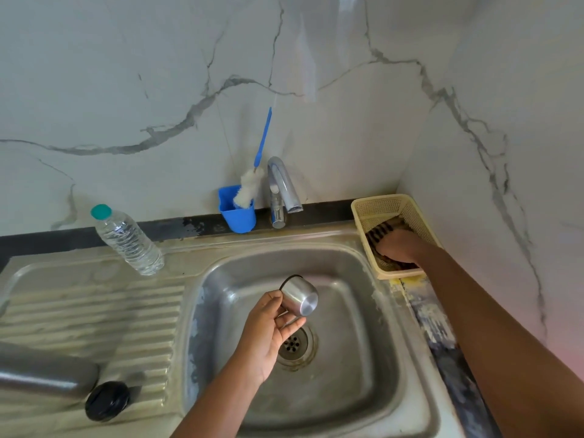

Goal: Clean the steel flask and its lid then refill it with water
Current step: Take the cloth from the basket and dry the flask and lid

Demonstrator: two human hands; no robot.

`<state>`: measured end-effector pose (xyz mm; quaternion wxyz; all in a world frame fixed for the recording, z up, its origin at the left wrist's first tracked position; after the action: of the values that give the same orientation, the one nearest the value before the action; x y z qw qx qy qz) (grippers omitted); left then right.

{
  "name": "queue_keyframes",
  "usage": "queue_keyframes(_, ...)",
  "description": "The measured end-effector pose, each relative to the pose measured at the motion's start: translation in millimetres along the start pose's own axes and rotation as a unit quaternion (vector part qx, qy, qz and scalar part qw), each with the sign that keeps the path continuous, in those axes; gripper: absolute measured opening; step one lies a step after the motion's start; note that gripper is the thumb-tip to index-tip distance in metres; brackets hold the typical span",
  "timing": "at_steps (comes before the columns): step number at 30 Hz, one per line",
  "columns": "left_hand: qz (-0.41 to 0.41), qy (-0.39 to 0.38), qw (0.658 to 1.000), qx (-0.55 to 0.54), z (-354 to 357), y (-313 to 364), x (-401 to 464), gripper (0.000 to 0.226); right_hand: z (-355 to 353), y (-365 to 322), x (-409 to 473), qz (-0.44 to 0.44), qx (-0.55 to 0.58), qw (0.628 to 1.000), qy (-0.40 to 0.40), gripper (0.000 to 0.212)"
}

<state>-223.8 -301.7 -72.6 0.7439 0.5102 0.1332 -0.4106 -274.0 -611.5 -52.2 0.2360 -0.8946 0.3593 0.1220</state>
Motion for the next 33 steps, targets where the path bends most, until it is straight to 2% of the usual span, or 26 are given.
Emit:
queue_keyframes(2, 0.011, 0.002, 1.0, 0.0, -6.9, 2.8, -6.5, 0.023, -4.0, -17.3, -12.9, -0.042, -0.026, 0.992, 0.12, 0.023)
queue_keyframes(3, 0.015, 0.005, 1.0, -0.002, -10.2, 4.0, -8.9, 0.021, -4.8, -28.4, -23.0, -0.061, -0.025, 0.977, 0.205, 0.027)
queue_keyframes(5, 0.021, 0.016, 1.0, -0.011, -20.3, 6.6, -13.8, 0.017, 9.8, -61.9, -53.9, -0.138, -0.021, 0.946, 0.292, 0.037)
queue_keyframes(6, 0.024, 0.021, 0.999, -0.015, -26.0, 8.6, -17.1, 0.016, 20.4, -81.4, -70.2, -0.192, 0.013, 0.938, 0.289, 0.04)
queue_keyframes(8, 0.034, 0.026, 0.999, -0.019, -35.5, 12.2, -22.5, 0.015, 43.7, -115.5, -100.2, -0.253, 0.083, 0.95, 0.164, 0.049)
queue_keyframes(10, 0.053, 0.034, 0.998, -0.018, -47.3, 17.4, -30.7, 0.017, 70.3, -143.2, -123.0, -0.287, 0.102, 0.952, 0.021, 0.059)
queue_keyframes(11, 0.061, 0.039, 0.997, -0.02, -53.7, 20.6, -35.5, 0.019, 82.4, -155.7, -131.1, -0.308, 0.102, 0.946, -0.007, 0.065)
queue_keyframes(14, 0.076, 0.043, 0.995, -0.049, -73.0, 29.8, -49.8, 0.019, 113.4, -186.6, -146.0, -0.37, 0.119, 0.921, -0.002, 0.071)
queue_keyframes(19, 0.104, 0.058, 0.992, -0.051, -113.4, 44.8, -68.1, 0.013, 141.7, -240.0, -149.0, -0.388, 0.124, 0.913, 0.029, 0.066)
queue_keyframes(25, 0.138, 0.161, 0.976, -0.052, -172.5, 67.5, -91.1, 0.043, 172.5, -316.8, -132.4, -0.42, 0.027, 0.907, 0.005, 0.065)
queue_keyframes(29, 0.152, 0.166, 0.972, -0.067, -206.6, 71.8, -106.3, 0.04, 206.5, -349.1, -122.4, -0.428, -0.059, 0.901, -0.036, 0.057)
queue_keyframes(33, 0.156, 0.169, 0.971, -0.065, -223.8, 74.4, -116.6, 0.03, 235.9, -363.0, -118.3, -0.437, -0.087, 0.893, -0.059, 0.058)
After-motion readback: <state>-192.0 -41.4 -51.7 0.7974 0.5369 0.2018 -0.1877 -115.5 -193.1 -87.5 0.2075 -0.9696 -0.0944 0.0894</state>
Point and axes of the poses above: each hand's wrist, its own x-axis towards the middle knuckle, its own z-axis out of the palm, y = z × x, the point moved 2 cm from there along x, towards the middle knuckle, and after that the axes turned 1 degree about -x, right-handed, at the moved point
